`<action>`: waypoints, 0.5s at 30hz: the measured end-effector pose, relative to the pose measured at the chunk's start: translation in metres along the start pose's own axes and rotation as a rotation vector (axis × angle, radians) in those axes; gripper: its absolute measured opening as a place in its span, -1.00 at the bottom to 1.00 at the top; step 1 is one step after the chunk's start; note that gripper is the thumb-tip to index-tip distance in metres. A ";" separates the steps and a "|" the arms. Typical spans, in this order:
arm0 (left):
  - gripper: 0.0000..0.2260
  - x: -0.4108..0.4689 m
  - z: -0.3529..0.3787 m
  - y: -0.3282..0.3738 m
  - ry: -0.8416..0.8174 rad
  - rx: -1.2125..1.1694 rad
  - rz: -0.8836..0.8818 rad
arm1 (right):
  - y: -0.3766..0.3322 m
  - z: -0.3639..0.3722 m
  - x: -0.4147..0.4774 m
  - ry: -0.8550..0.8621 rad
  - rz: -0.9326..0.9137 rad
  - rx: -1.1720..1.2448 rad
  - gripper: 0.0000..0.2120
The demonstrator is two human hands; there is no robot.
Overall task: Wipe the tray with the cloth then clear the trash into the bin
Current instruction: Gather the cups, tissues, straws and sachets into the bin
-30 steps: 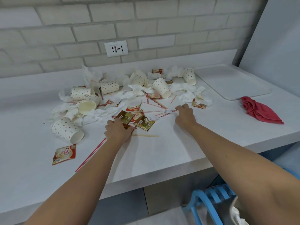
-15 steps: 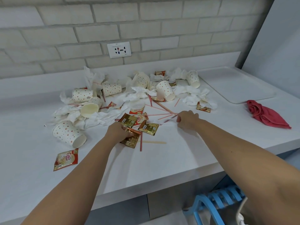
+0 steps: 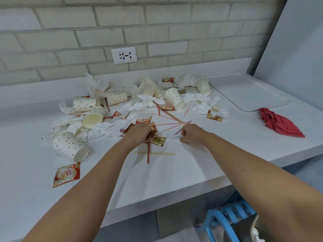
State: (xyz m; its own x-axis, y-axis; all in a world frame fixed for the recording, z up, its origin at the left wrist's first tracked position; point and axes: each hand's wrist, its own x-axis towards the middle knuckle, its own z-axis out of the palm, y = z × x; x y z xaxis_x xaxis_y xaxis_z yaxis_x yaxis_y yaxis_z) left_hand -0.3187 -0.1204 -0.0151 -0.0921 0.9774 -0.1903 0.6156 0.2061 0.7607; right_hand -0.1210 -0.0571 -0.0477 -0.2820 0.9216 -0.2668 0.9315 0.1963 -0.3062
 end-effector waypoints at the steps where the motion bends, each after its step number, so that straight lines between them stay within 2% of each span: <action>1: -0.77 -0.001 0.005 -0.001 -0.039 0.066 0.019 | 0.003 0.000 0.000 -0.012 -0.002 0.002 -0.84; 4: -0.81 0.004 0.012 -0.009 -0.035 0.258 0.081 | 0.009 -0.002 -0.006 -0.059 -0.005 -0.017 -0.66; 7: -0.88 0.015 0.013 -0.010 0.027 0.208 0.127 | 0.013 -0.004 -0.013 -0.122 -0.006 -0.092 -0.71; 9: -0.80 0.022 0.011 -0.008 0.001 0.247 0.180 | 0.015 -0.005 -0.016 -0.169 -0.012 -0.106 -0.85; 13: -0.45 0.038 0.011 -0.004 -0.163 0.560 0.193 | 0.018 -0.008 -0.028 -0.203 0.003 -0.063 -0.91; 15: -0.43 0.041 0.014 -0.003 -0.203 0.669 0.179 | 0.020 -0.006 -0.030 -0.226 0.036 -0.047 -0.76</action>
State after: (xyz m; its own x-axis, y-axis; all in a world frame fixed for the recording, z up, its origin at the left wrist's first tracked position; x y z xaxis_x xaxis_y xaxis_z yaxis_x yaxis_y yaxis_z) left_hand -0.3135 -0.0820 -0.0338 0.1623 0.9521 -0.2591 0.9611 -0.0930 0.2602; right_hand -0.0922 -0.0783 -0.0404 -0.2876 0.8310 -0.4761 0.9501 0.1850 -0.2510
